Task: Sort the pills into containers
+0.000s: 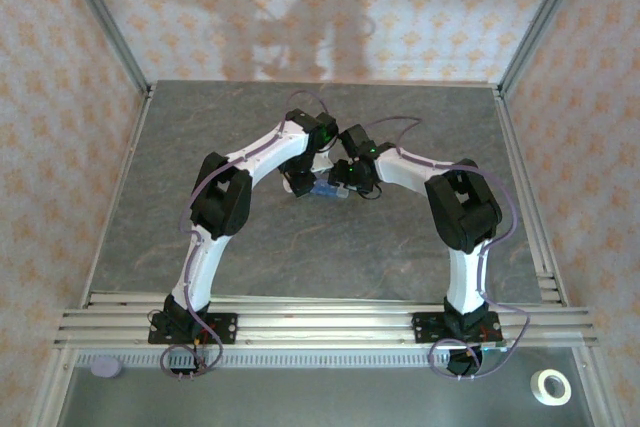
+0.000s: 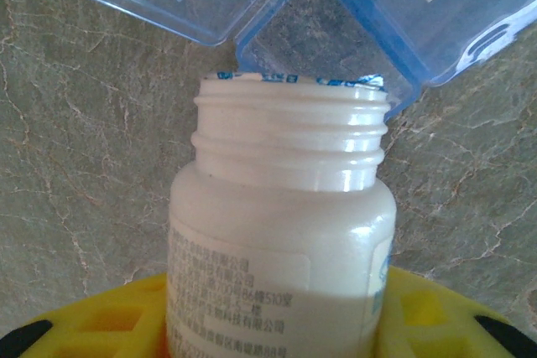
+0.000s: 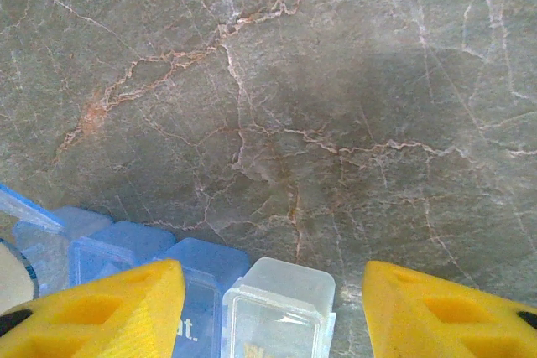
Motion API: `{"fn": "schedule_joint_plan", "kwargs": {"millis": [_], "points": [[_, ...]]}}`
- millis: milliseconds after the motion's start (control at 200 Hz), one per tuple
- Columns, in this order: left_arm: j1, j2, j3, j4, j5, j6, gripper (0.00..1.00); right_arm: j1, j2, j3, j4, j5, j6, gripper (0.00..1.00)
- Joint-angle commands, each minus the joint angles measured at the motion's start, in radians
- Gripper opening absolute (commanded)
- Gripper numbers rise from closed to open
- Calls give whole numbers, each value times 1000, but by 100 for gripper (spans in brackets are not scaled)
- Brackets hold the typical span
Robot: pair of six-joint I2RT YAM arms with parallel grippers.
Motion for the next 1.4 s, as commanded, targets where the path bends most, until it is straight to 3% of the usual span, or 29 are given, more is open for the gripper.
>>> {"fn": "schedule_joint_plan", "kwargs": {"millis": [0,526,836,1171,1396], "points": [[11,-16,8,-38,-22,14,0,17,-8,3,-58,2,5,59],[23,-6,28,-37,-33,-3,0,17,-25,19,-81,32,-2,60],[105,-75,106,-32,61,-52,0,11,-72,56,-101,56,-5,62],[90,-110,71,-54,57,-51,0,-8,-138,77,-144,61,-22,68],[61,-84,60,-88,50,-67,0,-42,-158,3,-144,58,-15,71]]}}
